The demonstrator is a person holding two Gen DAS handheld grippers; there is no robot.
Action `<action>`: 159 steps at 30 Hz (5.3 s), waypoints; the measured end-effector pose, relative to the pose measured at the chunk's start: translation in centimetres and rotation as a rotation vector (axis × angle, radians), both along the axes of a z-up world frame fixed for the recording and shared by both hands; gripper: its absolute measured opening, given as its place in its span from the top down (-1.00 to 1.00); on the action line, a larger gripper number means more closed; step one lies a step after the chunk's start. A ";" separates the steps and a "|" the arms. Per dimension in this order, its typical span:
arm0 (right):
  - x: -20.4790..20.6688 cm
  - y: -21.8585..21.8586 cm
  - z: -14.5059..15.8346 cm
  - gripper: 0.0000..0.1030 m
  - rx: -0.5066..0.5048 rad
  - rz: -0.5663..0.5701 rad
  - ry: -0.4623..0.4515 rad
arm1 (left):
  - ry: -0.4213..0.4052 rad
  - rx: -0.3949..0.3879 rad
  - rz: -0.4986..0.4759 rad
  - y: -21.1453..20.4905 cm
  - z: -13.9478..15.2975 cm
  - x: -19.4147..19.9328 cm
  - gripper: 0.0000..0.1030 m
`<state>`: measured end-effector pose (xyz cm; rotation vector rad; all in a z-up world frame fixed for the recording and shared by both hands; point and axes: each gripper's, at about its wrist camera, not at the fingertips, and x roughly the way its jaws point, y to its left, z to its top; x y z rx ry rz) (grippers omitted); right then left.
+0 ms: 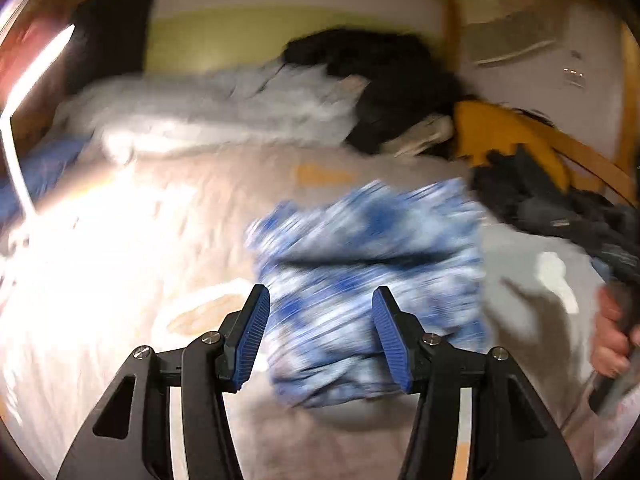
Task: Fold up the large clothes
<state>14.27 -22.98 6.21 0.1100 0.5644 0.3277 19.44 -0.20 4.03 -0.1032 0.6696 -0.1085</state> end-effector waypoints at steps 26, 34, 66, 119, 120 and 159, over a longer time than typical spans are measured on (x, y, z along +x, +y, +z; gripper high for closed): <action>9.7 6.4 -4.9 0.95 -0.073 -0.069 0.286 | 0.199 -0.197 -0.041 1.7 -5.6 2.1 -0.02; 5.3 3.3 -3.5 0.95 0.030 -0.052 0.220 | 0.164 -0.182 -0.090 1.0 -4.3 1.2 0.00; 5.1 3.1 -10.1 -0.46 0.175 0.043 0.445 | 0.341 -0.610 -0.033 4.2 -9.4 7.0 -0.73; 20.2 -30.9 -3.0 0.30 0.012 -0.571 0.186 | 0.069 -0.256 -0.413 -40.1 1.0 30.7 0.48; 20.4 -31.3 -4.0 0.29 0.038 -0.545 0.186 | 0.063 -0.231 -0.425 -40.2 0.5 30.7 0.46; 7.1 -20.0 -6.3 -1.00 -0.202 -0.536 -0.268 | -0.464 0.110 -0.185 -25.4 -1.4 16.8 -1.00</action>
